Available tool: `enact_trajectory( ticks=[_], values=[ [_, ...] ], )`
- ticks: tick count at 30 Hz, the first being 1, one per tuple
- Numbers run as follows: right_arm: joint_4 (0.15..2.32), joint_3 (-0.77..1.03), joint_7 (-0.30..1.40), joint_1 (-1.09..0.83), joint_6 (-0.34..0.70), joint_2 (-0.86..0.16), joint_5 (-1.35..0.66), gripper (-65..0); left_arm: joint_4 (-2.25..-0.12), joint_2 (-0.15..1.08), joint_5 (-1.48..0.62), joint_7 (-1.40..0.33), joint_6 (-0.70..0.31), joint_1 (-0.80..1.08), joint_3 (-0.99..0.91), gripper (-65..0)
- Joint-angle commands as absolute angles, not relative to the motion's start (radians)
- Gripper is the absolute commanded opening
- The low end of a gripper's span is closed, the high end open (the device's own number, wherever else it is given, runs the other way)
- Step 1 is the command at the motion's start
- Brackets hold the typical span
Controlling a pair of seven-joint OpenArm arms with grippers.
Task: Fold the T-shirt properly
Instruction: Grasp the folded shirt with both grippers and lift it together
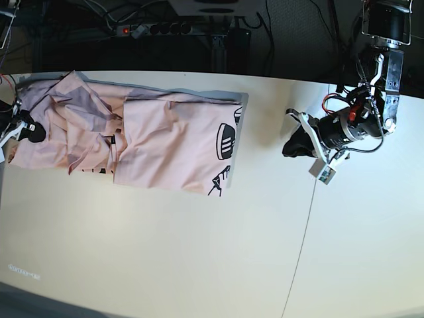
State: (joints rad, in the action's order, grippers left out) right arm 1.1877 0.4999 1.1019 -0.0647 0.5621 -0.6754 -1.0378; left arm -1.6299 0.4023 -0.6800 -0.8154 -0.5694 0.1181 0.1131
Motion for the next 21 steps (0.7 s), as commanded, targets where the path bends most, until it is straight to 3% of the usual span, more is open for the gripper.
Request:
enact_trajectory(
  ticks=[1,14,21],
  values=[
    [1.22,0.511,1.101,-0.042,0.582,-0.698,-1.074,-65.0,-1.621,0.408,-0.68,-0.778,-0.597,0.105,0.125,-65.0],
    [1.571,0.503,1.081,-0.039,0.582,-0.611,-1.021,-65.0,-1.422,0.215,-0.576,-0.71,-0.596,0.097,0.15,-65.0],
    [1.76,0.379,1.024,-0.039,0.58,-0.592,-0.918,-65.0,-1.368,0.11,-0.506,-0.685,-0.595,0.097,0.185,-65.0]
  ],
)
